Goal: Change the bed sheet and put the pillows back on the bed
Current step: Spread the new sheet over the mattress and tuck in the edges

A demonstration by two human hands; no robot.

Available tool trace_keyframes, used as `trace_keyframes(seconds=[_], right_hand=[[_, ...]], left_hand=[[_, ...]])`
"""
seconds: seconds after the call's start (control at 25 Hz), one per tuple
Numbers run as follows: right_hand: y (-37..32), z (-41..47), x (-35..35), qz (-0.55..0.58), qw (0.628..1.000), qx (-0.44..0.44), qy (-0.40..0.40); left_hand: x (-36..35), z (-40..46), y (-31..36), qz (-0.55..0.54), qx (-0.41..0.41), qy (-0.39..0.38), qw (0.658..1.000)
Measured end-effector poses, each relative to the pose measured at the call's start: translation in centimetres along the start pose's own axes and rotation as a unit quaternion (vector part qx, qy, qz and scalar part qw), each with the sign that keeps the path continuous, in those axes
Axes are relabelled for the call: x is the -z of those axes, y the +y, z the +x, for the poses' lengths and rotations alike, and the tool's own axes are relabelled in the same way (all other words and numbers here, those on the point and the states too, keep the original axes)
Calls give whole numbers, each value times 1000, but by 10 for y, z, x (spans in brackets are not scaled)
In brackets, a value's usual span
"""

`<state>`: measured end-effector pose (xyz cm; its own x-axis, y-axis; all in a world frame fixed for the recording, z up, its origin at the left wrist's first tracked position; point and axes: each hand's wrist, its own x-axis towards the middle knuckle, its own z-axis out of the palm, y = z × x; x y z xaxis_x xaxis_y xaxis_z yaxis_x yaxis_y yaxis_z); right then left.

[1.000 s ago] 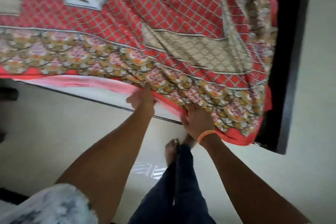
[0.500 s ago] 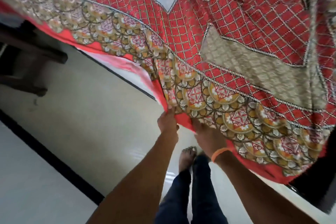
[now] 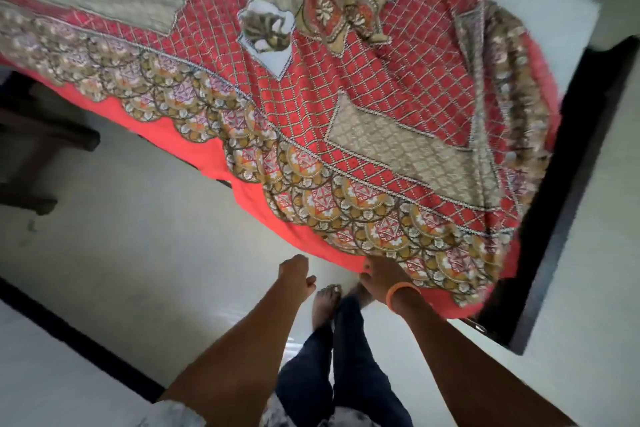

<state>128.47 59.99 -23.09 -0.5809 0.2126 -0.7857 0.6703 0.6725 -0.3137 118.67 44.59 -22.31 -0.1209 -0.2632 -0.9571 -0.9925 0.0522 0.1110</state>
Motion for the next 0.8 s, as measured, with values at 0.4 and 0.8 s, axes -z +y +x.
trace_keyframes(seconds=[0.4,0.8], right_hand=[[72,-167,117,177,951,-123,223],[246,-207,289,498,768,-107,389]], left_hand=[[-83,-182,-46,223,-118,-245,936],[-287,-316,-96,173,-191,-318,913]])
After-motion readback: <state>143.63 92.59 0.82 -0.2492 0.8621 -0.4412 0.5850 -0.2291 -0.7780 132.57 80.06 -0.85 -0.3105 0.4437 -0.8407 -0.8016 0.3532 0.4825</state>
